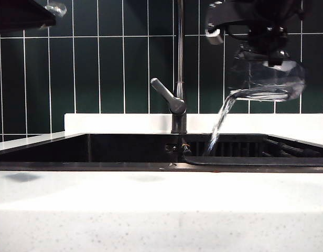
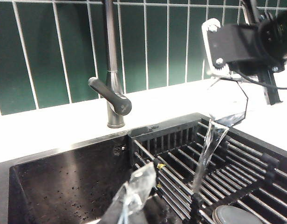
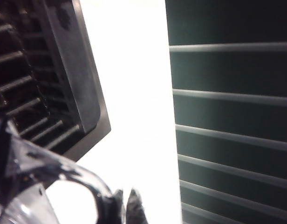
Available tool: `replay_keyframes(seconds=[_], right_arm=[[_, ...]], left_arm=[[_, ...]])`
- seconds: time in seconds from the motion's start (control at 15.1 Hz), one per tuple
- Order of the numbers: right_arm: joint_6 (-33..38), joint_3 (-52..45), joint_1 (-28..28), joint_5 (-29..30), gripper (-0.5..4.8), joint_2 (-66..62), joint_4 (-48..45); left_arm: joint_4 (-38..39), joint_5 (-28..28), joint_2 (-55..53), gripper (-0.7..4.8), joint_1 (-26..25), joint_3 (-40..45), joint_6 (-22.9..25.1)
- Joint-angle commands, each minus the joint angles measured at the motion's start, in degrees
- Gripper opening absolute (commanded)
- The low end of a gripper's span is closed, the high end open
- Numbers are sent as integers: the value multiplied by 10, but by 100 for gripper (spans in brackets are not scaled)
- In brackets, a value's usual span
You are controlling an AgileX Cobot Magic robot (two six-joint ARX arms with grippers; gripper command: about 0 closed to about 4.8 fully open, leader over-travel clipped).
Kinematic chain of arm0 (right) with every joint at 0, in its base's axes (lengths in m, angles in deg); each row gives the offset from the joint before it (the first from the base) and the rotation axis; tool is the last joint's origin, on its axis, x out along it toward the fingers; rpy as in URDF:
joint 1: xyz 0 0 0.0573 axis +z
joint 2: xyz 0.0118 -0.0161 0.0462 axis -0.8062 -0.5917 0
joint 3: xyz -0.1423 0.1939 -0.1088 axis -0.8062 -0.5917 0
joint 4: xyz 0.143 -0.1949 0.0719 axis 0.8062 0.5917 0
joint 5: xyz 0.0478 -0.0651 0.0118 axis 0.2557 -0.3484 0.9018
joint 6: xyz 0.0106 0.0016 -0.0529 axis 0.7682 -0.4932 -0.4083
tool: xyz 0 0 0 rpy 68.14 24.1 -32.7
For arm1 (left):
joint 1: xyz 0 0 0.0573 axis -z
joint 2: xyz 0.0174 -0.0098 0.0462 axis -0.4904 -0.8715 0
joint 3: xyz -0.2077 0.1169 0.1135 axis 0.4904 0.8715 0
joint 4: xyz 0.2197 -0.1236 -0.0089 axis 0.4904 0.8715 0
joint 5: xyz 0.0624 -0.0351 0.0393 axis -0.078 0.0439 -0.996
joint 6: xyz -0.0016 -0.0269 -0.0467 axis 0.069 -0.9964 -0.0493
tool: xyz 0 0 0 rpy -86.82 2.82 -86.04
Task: Pick up the mug next to the sink, go to the faucet to get some water, pour the water into the sink, and finally put the mug back to its place.
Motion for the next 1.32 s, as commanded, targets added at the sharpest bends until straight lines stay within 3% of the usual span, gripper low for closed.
replay_keyframes(seconds=[0.07, 0.46, 0.79, 0.86, 0.99, 1.19, 1.32], right_arm=[[-62, 5, 30, -15, -6, 4, -15], [-161, 5, 74, -95, -6, -3, -16], [-162, 5, 78, -114, -6, -3, -17], [-129, 5, 78, -111, -6, -3, -19], [94, 5, 59, -72, -6, 3, -10], [441, -1, -21, 156, -6, 51, -6], [511, -47, -88, 263, -6, 108, -85]], left_arm=[[-11, 9, 0, -5, 0, 0, 2], [-26, 26, 0, -5, 0, 0, -3], [-26, 26, 0, -5, 0, 0, -15], [-26, 27, 0, -5, 0, 0, -17], [-42, 28, 0, -5, 0, 0, -30], [-63, 45, 1, -5, 0, 0, -30], [-64, 59, 1, -5, 0, 0, -30]])
